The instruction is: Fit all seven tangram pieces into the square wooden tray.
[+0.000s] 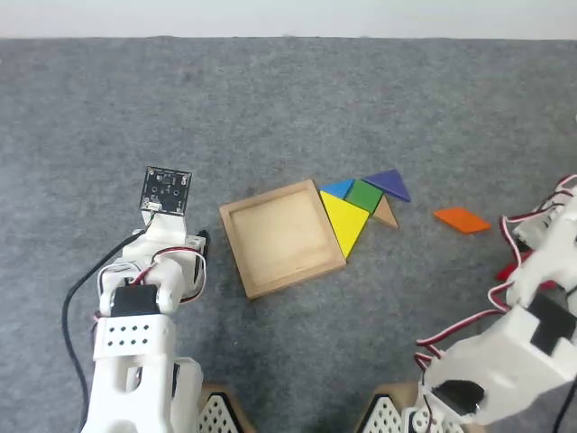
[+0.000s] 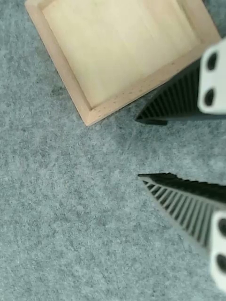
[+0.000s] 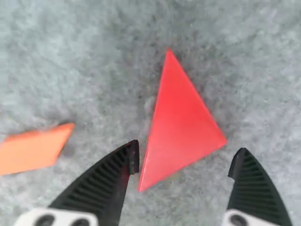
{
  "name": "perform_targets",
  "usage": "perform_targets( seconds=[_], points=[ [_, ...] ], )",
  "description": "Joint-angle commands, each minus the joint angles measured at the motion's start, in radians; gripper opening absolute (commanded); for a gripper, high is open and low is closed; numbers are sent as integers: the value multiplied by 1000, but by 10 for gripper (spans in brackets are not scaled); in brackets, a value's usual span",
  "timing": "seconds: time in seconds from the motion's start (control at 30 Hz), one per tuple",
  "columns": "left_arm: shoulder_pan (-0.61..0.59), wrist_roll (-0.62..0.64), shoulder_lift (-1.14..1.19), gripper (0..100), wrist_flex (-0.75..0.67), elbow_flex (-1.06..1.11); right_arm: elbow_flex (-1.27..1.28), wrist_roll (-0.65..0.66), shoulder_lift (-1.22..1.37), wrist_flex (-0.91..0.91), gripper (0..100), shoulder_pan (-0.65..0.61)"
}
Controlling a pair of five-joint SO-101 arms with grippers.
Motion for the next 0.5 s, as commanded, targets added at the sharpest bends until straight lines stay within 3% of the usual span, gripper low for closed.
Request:
perform_targets(
  seconds=[0.0, 0.47],
  points=[
    [3, -9, 5, 171, -25, -7, -48, -11, 21, -42, 299, -4],
    [3, -9, 6, 171, -25, -7, -49, -2, 119, -99, 296, 28]
  ],
)
